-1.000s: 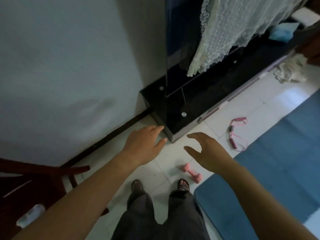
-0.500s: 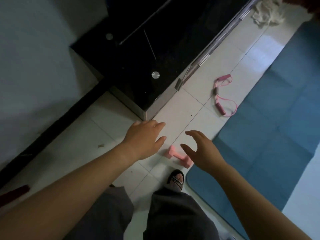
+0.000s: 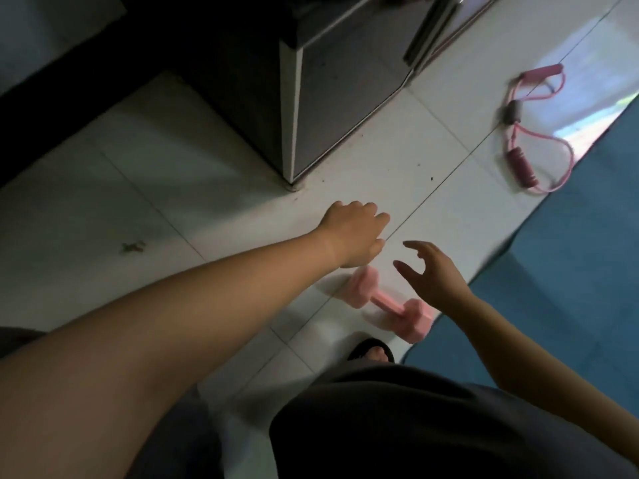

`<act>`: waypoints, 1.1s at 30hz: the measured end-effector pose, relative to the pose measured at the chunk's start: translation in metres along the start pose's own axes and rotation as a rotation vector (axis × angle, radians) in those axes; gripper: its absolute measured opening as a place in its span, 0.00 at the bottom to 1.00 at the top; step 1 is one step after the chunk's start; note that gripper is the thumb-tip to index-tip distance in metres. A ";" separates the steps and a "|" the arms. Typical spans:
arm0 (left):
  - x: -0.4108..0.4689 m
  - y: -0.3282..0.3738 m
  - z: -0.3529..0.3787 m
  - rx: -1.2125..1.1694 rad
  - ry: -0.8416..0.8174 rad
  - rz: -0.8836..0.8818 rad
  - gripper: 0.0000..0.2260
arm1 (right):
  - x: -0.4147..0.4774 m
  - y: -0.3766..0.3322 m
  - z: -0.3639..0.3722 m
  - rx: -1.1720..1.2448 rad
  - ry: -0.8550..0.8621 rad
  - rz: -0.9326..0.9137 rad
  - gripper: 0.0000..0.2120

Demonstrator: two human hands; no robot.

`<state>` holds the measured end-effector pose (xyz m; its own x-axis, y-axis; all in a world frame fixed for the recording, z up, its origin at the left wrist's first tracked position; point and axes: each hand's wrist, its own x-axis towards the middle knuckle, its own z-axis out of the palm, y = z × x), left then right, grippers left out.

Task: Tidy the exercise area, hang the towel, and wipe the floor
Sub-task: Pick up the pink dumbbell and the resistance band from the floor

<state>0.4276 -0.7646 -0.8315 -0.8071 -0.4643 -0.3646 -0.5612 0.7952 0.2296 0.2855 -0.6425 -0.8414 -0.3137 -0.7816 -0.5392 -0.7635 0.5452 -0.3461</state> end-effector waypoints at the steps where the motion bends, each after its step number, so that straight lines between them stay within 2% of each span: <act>1: 0.008 0.002 0.013 -0.011 -0.005 0.022 0.21 | 0.007 0.006 0.008 -0.004 0.012 0.001 0.24; 8: 0.023 -0.005 0.060 -0.162 -0.107 0.076 0.23 | 0.014 0.035 0.032 0.051 0.046 0.053 0.24; 20: 0.025 0.016 0.107 -0.036 -0.170 0.278 0.23 | -0.028 0.061 0.057 0.075 -0.025 0.123 0.29; 23: 0.019 0.018 0.113 0.020 -0.182 0.301 0.26 | -0.036 0.069 0.066 0.047 -0.007 0.088 0.29; 27: 0.017 0.018 0.118 -0.018 -0.187 0.287 0.29 | -0.042 0.080 0.079 0.057 -0.014 0.103 0.31; 33: 0.015 0.018 0.119 -0.027 -0.239 0.302 0.37 | -0.048 0.086 0.089 0.056 -0.015 0.060 0.39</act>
<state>0.4268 -0.7107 -0.9406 -0.8732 -0.1043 -0.4761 -0.3117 0.8704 0.3811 0.2847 -0.5310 -0.9137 -0.3492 -0.7425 -0.5716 -0.7108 0.6074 -0.3548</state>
